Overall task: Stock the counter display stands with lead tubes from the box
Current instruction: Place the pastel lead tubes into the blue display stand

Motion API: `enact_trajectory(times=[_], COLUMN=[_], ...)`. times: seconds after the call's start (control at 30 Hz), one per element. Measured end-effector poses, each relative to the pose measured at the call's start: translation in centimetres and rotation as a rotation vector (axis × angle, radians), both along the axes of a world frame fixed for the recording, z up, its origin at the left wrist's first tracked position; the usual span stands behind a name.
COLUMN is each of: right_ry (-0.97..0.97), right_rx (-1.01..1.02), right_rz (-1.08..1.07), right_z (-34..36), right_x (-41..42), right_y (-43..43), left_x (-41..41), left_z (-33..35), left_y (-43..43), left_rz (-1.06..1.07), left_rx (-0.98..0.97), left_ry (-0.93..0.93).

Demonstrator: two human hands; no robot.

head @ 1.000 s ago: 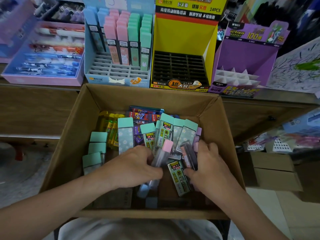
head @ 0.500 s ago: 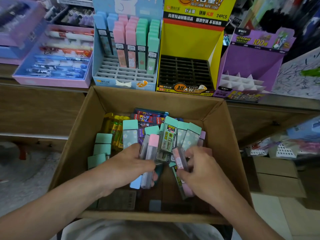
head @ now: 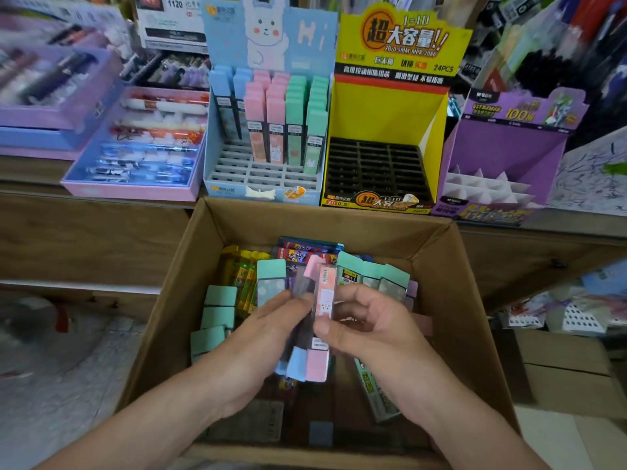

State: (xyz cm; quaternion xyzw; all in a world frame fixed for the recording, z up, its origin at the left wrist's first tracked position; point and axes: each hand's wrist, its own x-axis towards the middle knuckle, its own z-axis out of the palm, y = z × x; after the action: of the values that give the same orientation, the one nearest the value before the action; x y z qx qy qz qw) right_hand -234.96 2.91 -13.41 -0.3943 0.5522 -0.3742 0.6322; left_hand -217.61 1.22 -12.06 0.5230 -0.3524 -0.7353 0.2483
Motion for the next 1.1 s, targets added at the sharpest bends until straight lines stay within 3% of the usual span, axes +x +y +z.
enact_trajectory(times=[0.1, 0.3, 0.5, 0.57, 0.7, 0.77, 1.1], right_ry=[0.011, 0.312, 0.206, 0.329, 0.805, 0.900, 0.820], right_rx=[-0.070, -0.282, -0.196, -0.176, -0.153, -0.110, -0.030], right_rz=[-0.001, -0.033, 0.055, 0.049, 0.049, 0.097, 0.454], right_z=[0.5, 1.3, 2.7, 2.8, 2.2, 1.6, -0.8], right_x=[0.6, 1.6, 0.1, -1.6, -6.3, -7.7, -4.9], right_y=[-0.4, -0.8, -0.8, -1.1, -2.0, -2.0, -0.1], left_x=[0.4, 0.7, 1.4, 1.9, 3.4, 4.1, 4.3], left_z=[0.0, 0.6, 0.9, 0.9, 1.1, 1.2, 0.0], left_y=[-0.1, -0.4, -0.9, -1.2, -2.0, -2.3, -0.4], left_rz=[-0.020, 0.001, 0.068, 0.080, 0.065, 0.053, 0.100], left_rx=[0.019, 0.046, -0.033, -0.073, -0.176, -0.193, -0.090], left_ry=[0.068, 0.177, 0.192, 0.189, 0.161, 0.147, 0.079])
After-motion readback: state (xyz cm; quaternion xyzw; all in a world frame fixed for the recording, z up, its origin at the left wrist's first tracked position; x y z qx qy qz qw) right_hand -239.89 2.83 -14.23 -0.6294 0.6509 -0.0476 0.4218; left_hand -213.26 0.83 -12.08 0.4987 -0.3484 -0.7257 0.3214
